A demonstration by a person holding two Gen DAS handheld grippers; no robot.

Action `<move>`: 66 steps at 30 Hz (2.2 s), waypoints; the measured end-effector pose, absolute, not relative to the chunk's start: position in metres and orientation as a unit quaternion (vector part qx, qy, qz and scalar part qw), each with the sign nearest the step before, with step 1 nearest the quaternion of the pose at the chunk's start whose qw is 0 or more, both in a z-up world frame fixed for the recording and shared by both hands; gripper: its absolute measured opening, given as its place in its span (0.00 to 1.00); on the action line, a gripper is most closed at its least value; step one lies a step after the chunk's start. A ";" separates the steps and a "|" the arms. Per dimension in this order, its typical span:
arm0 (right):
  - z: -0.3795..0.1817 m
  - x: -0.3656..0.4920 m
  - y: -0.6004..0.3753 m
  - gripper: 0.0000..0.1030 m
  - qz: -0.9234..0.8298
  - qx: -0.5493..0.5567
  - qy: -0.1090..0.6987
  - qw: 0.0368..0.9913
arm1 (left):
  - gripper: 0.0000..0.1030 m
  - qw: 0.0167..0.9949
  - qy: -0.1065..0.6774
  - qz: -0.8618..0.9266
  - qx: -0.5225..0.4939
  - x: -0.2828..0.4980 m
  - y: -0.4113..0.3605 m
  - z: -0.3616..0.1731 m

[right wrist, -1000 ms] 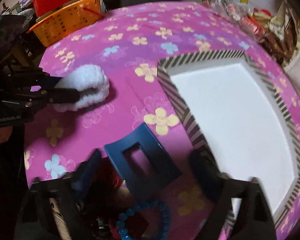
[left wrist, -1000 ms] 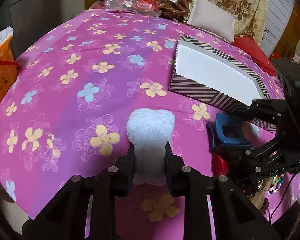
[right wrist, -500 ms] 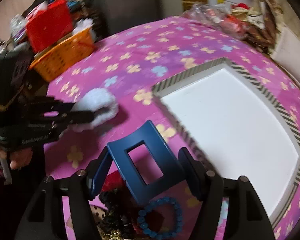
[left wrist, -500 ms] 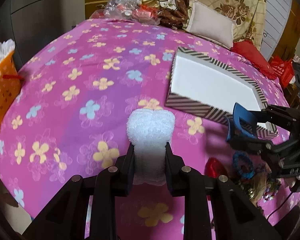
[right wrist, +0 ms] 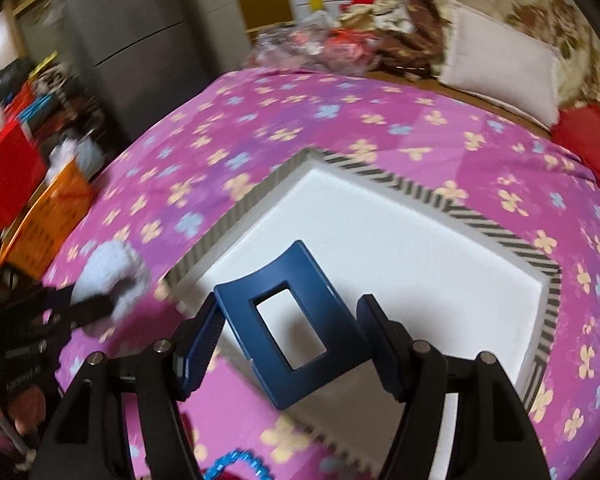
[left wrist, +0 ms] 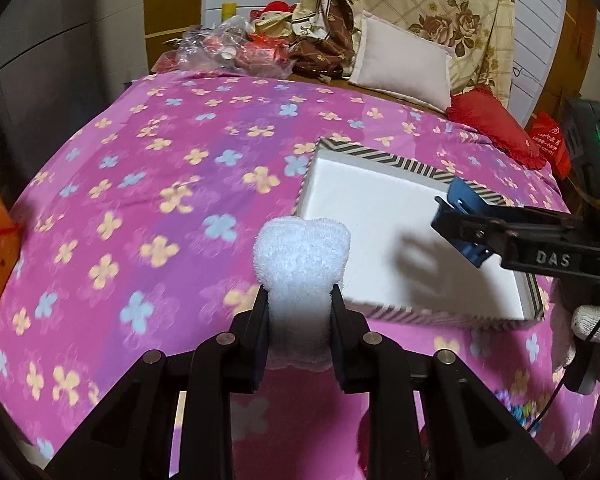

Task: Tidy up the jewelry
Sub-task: 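Lower both held items into the white tray and open both tools, then move both tools back over the remaining accessories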

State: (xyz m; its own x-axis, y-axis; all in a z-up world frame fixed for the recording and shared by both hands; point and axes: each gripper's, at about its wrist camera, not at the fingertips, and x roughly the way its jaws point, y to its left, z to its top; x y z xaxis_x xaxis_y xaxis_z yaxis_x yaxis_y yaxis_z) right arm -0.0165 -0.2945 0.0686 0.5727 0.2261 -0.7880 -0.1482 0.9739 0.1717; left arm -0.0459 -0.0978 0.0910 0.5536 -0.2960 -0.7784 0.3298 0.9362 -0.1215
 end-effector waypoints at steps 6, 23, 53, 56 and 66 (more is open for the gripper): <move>0.062 0.025 -0.301 0.69 0.090 0.052 0.457 0.883 | 0.19 0.878 0.440 -0.185 0.022 -0.026 -0.122 0.084; 0.006 0.118 -0.277 0.69 0.082 0.093 0.480 0.868 | 0.19 0.870 0.462 -0.168 0.028 0.004 -0.142 0.046; 0.069 -0.040 -0.331 0.71 0.068 0.088 0.437 0.892 | 0.45 0.880 0.429 -0.204 0.010 -0.045 -0.136 0.083; 0.074 -0.081 -0.333 0.72 0.071 0.091 0.432 0.894 | 0.45 0.885 0.420 -0.199 0.020 -0.061 -0.131 0.090; 0.060 -0.174 -0.328 0.77 0.072 0.124 0.433 0.890 | 0.45 0.876 0.436 -0.207 0.011 -0.115 -0.103 0.094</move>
